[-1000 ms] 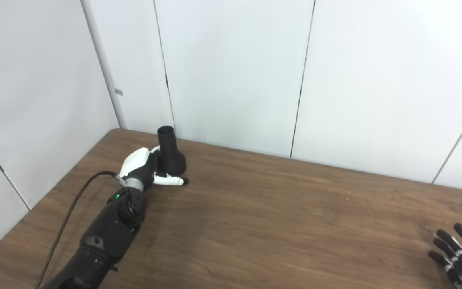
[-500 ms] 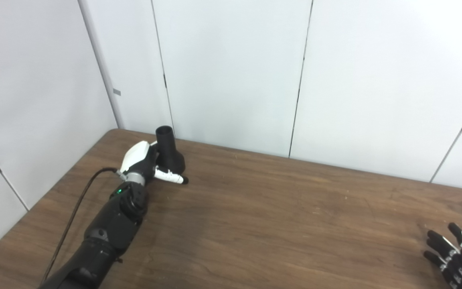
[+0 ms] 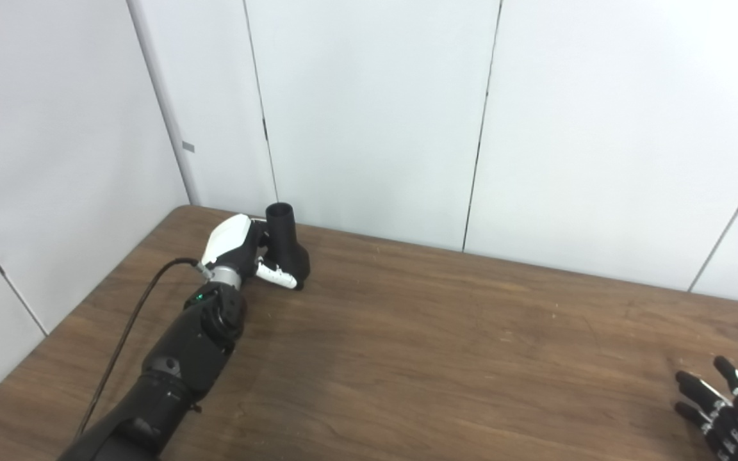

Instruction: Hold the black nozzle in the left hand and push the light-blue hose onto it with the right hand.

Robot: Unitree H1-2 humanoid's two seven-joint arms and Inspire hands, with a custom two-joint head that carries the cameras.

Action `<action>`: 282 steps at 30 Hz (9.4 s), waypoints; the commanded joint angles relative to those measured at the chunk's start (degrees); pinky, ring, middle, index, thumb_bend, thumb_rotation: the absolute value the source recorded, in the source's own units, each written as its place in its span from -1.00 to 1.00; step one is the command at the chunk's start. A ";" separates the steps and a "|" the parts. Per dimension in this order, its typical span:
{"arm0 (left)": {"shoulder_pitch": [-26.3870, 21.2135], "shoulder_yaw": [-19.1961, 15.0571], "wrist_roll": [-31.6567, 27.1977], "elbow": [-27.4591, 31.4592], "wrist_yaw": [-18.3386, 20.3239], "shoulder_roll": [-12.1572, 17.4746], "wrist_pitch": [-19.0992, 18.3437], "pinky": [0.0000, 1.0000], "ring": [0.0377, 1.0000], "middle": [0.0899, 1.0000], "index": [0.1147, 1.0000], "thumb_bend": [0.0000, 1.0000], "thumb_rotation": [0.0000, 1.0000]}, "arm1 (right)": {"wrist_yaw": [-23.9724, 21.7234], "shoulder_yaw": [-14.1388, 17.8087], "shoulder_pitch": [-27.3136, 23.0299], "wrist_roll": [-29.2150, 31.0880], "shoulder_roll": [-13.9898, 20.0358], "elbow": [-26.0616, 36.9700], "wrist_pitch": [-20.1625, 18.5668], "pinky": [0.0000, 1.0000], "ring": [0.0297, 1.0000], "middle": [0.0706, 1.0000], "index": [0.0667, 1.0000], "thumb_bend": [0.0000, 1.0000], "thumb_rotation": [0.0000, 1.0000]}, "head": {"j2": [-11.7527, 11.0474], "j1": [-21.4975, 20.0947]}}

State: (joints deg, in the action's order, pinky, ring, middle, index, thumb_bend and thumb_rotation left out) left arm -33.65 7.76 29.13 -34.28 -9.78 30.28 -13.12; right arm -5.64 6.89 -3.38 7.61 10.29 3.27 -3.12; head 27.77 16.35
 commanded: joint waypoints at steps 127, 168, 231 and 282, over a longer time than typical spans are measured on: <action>26.83 18.76 6.85 42.76 23.12 -11.45 9.64 1.00 0.28 -0.14 -0.15 0.05 -1.00 | -15.02 -22.68 -41.94 -50.23 27.60 -31.24 -23.64 0.47 0.67 0.67 0.68 0.84 -0.71 | 7.20 -43.25; 27.11 18.97 7.99 43.71 23.69 -11.89 8.22 1.00 0.26 -0.17 -0.14 0.05 -1.00 | -11.04 -25.60 -41.68 -50.70 29.22 -30.90 -20.34 0.17 0.23 0.34 0.36 0.69 -1.00 | 8.93 -41.62; 26.41 21.77 14.27 44.92 24.00 -18.30 2.32 0.92 0.33 -0.07 -0.18 0.04 -1.00 | -21.83 -17.11 -28.04 -43.20 22.58 21.07 -21.81 -0.38 -0.19 -0.09 -0.10 0.00 -1.00 | 11.74 -20.83; 25.24 22.79 17.11 45.87 26.30 -20.93 -2.27 0.87 0.42 -0.07 -0.18 0.04 -1.00 | -33.35 -21.14 -24.94 -39.67 13.79 34.87 -23.48 -0.37 -0.18 -0.09 -0.11 0.00 -1.00 | 14.82 -15.51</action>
State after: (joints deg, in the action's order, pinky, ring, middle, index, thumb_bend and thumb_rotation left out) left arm -9.43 29.12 45.26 12.87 12.71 8.88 -13.97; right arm -39.24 -15.13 -25.78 -31.74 23.53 35.82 -26.53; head 42.54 0.79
